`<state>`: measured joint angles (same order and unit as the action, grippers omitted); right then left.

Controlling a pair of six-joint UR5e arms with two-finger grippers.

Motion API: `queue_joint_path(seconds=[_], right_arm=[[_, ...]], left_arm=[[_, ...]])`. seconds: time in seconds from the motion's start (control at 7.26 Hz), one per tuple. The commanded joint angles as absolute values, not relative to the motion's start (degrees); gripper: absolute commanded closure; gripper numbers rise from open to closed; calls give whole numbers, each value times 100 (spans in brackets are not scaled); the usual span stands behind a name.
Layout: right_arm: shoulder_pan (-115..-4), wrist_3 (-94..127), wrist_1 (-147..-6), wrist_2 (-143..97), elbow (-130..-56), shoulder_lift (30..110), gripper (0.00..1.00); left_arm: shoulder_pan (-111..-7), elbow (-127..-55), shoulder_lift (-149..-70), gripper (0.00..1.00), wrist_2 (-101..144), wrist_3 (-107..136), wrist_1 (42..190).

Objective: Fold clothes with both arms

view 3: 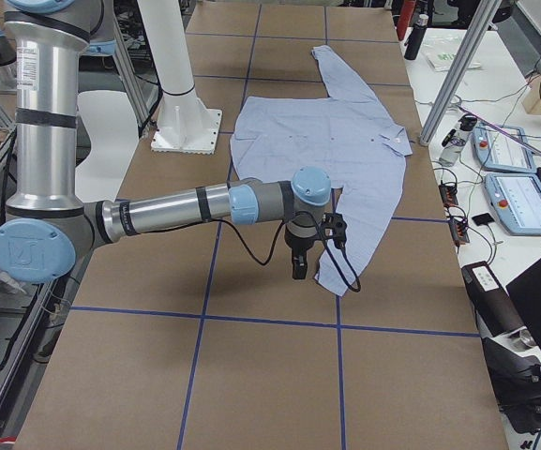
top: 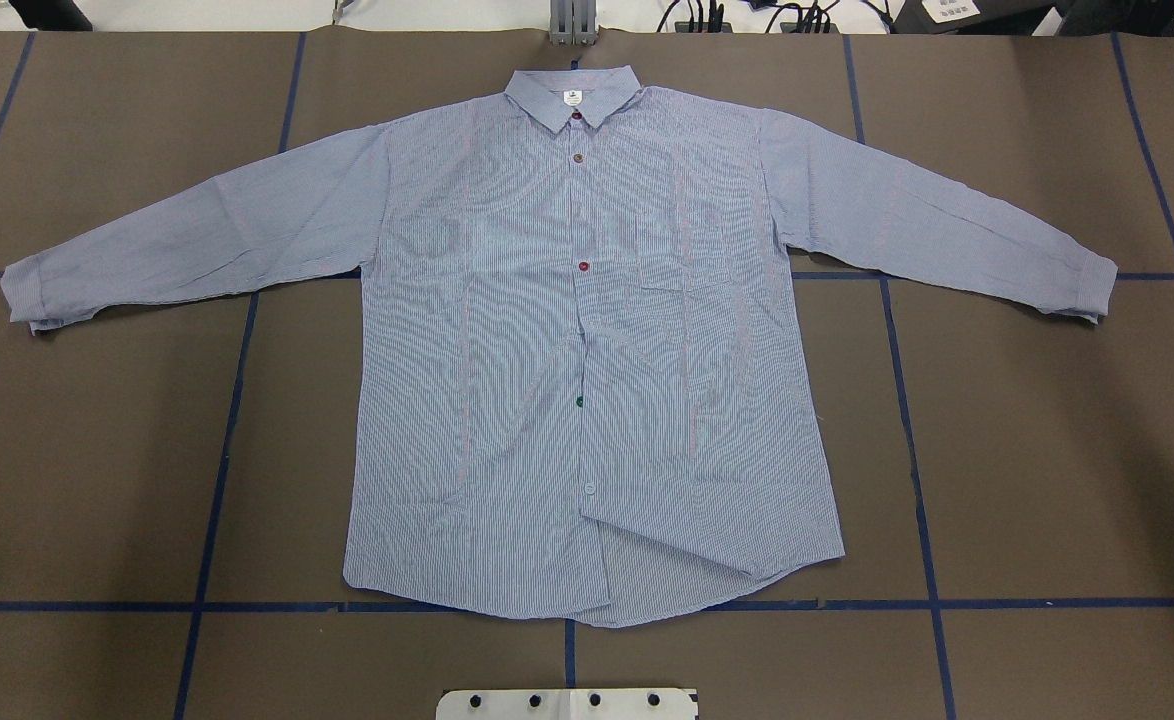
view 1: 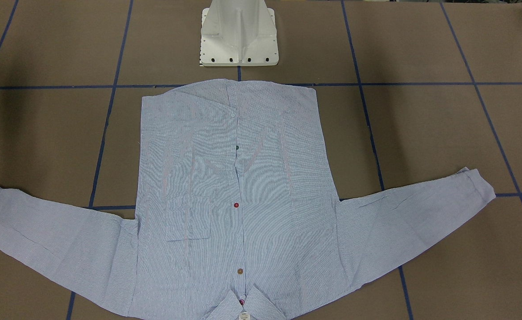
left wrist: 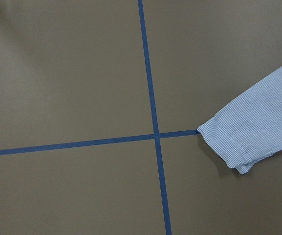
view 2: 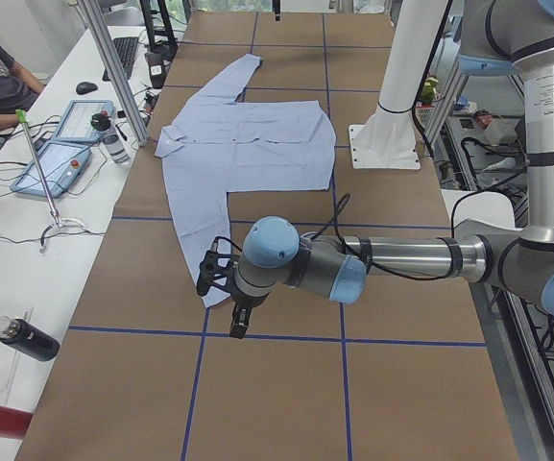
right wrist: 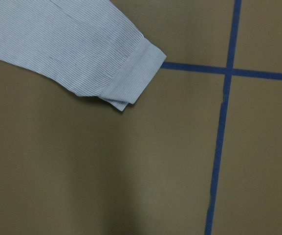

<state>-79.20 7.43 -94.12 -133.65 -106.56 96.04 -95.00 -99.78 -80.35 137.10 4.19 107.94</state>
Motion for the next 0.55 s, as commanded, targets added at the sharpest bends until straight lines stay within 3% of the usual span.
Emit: queue_joint_path(seconds=[0.0,0.41], right_arm=[[-7954,703,-9413,-13429,-10609,9791,0],[-7954,765,-9413,-13805,-10582,9800,0]], left_arm=[[-9501,-10079,-7929,1,13886,378,10906],[-9492,-10160,-7875,1,13878,378,10942]])
